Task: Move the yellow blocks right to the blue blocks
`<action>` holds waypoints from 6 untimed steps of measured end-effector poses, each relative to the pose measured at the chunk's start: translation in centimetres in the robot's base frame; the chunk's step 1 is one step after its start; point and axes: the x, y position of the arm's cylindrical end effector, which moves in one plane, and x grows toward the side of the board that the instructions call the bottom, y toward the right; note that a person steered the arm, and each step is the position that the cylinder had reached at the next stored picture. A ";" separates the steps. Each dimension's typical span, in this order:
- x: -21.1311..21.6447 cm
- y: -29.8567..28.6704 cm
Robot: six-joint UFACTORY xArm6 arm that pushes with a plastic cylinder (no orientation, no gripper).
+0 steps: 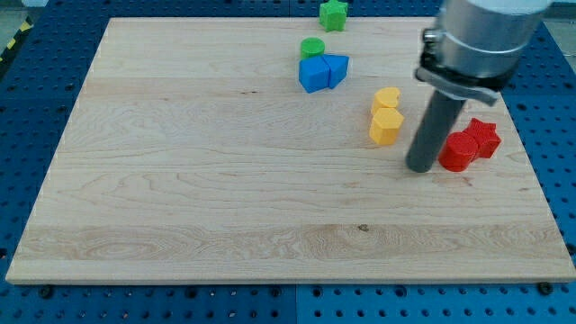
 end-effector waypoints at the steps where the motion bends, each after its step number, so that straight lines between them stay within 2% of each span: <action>1: -1.7 -2.2; 2: -6.2 0.6; 4: -11.0 3.0; 6: -16.5 9.2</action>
